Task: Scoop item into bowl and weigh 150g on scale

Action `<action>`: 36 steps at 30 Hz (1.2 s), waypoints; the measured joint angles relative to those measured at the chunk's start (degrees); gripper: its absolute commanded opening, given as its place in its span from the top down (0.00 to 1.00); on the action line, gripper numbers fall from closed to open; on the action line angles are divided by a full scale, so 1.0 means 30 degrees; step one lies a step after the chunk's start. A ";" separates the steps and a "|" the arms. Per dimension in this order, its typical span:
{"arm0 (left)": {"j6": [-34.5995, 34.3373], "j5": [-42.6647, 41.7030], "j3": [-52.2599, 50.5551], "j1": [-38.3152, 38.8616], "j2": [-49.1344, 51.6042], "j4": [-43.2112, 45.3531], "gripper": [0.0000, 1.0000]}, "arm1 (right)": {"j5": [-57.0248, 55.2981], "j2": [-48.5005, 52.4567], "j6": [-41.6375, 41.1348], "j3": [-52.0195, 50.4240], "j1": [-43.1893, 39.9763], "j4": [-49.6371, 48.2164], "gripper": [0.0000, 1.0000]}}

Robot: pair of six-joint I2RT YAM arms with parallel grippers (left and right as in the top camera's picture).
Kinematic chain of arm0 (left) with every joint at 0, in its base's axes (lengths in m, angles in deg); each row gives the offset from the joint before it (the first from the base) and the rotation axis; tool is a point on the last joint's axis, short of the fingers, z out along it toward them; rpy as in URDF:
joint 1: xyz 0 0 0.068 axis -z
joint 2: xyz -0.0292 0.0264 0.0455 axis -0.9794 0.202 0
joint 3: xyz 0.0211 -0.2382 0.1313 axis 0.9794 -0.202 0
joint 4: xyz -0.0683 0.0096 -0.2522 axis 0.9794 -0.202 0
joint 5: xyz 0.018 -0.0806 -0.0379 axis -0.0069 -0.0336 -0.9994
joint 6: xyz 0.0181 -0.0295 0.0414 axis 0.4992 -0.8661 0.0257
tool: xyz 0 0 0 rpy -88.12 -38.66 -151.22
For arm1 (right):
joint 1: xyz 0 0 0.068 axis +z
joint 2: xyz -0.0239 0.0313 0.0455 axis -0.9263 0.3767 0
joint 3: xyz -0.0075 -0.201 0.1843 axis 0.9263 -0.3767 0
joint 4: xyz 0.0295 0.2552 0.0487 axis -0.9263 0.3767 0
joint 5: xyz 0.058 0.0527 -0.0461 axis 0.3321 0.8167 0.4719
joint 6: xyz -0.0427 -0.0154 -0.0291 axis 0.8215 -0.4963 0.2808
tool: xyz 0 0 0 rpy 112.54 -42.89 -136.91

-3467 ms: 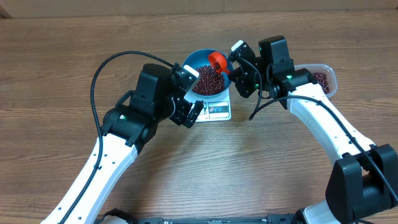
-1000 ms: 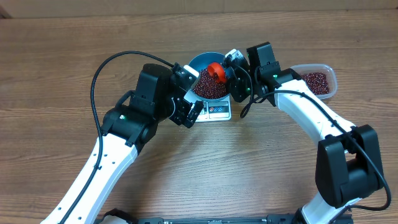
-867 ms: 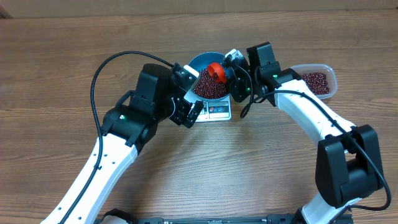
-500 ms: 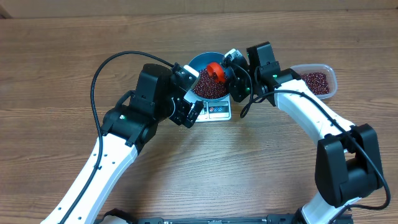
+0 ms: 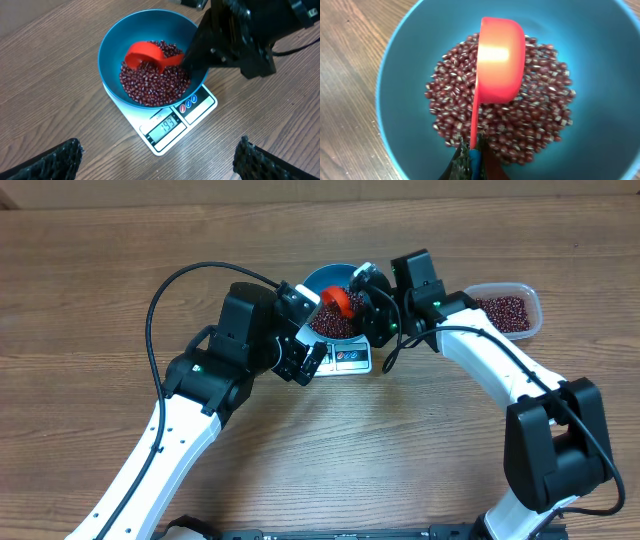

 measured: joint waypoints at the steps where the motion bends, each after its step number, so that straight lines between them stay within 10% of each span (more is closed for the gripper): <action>1: 0.0000 0.0000 0.0000 -0.0007 0.0000 0.0000 0.00 | 0.0015 0.0007 0.0007 0.0000 0.0124 0.0007 0.96; 36: 0.0000 0.0000 0.0000 0.0000 0.0000 0.0000 0.00 | 0.7271 0.0036 -0.4779 0.0233 -0.2652 -0.0532 0.96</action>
